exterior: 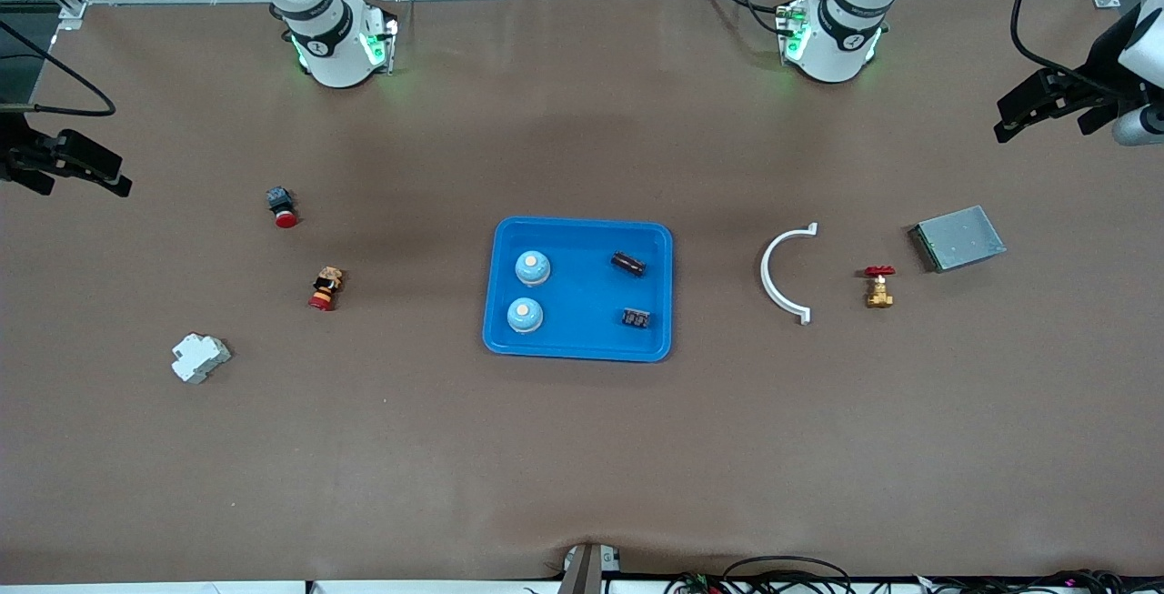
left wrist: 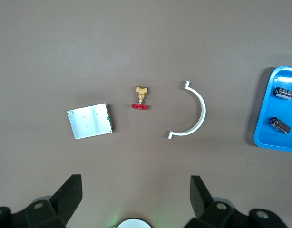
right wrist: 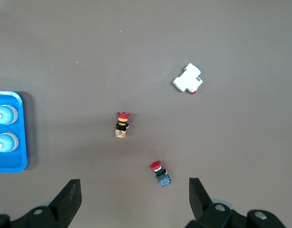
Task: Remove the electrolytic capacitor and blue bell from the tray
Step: 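Reach the left gripper toward the brown capacitors in the blue tray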
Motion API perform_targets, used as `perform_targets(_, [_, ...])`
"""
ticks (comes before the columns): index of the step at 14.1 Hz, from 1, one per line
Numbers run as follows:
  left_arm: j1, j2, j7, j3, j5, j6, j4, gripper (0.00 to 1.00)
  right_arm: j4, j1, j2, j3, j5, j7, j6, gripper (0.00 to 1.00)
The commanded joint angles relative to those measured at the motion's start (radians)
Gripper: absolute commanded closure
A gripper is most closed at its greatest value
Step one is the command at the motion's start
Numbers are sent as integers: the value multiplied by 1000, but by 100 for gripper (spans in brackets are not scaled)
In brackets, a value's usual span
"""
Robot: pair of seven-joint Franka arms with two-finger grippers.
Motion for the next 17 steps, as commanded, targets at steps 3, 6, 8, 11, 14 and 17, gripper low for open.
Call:
perform_targets(3, [2, 13, -11, -2, 21, -23, 44, 0, 8, -6, -8, 7, 7, 4, -2, 0])
perform_targets(6, [-1, 65, -11, -1, 44, -49, 81, 0, 19, -6, -6, 6, 7, 4, -2, 0])
perform_targets(8, [-7, 104, -9, -4, 73, -60, 101, 0, 20, -8, -6, 6, 7, 4, -2, 0])
perform_targets(11, [-11, 122, -82, -19, 49, -72, 57, 0, 36, -14, -6, 4, 9, 9, -7, 0])
perform_targets(14, [-19, 136, -251, -37, -22, -70, 16, 0, 45, -12, -6, 4, 5, 7, -28, 0])
perform_targets(17, [-24, 139, -342, -88, -27, -20, -44, 0, 49, -6, -8, 6, 4, 7, -97, 0])
